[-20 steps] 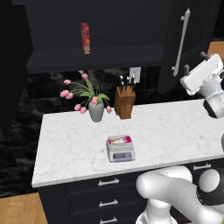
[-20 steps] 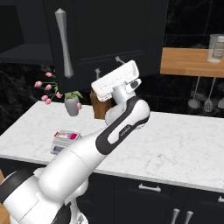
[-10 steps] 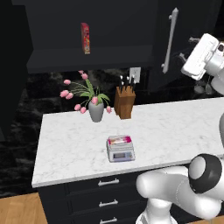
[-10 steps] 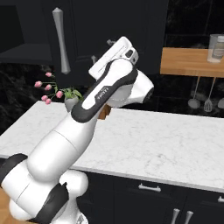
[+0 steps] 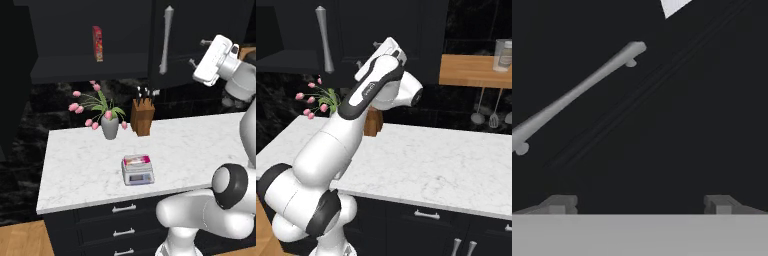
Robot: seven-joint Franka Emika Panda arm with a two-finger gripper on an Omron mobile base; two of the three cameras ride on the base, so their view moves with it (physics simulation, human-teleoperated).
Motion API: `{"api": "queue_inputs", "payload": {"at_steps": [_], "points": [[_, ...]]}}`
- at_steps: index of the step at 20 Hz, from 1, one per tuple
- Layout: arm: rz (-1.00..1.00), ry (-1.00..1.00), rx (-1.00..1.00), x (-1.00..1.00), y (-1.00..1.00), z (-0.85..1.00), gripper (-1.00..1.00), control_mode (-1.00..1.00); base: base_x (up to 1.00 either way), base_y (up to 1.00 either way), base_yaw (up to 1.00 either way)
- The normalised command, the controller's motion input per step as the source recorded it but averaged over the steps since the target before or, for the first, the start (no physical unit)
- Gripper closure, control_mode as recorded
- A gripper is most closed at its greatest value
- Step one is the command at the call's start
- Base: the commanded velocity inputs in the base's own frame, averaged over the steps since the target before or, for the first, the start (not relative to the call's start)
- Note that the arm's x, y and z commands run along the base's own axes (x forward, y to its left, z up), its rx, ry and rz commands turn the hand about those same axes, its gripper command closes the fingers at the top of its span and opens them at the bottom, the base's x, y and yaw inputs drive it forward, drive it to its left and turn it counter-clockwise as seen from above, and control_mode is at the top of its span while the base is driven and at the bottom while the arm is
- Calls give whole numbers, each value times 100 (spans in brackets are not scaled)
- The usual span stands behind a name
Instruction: Pick the bar and place it on the digital scale for weighing, and close the cabinet.
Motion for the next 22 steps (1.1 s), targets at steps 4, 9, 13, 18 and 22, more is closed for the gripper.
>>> {"api": "queue_inputs", "payload": {"at_steps": [4, 9, 13, 18, 22], "points": [[-8, 0, -13, 42, 90, -1, -100, -100, 0, 0, 0], [-12, 5, -16, 68, 69, -11, -100, -100, 0, 0, 0], [-11, -1, -9, 89, 44, -55, -100, -100, 0, 0, 0], [-12, 0, -5, 89, 22, -49, -100, -100, 0, 0, 0], [-13, 9, -11, 66, 56, -55, -100, -100, 0, 0, 0]]}}
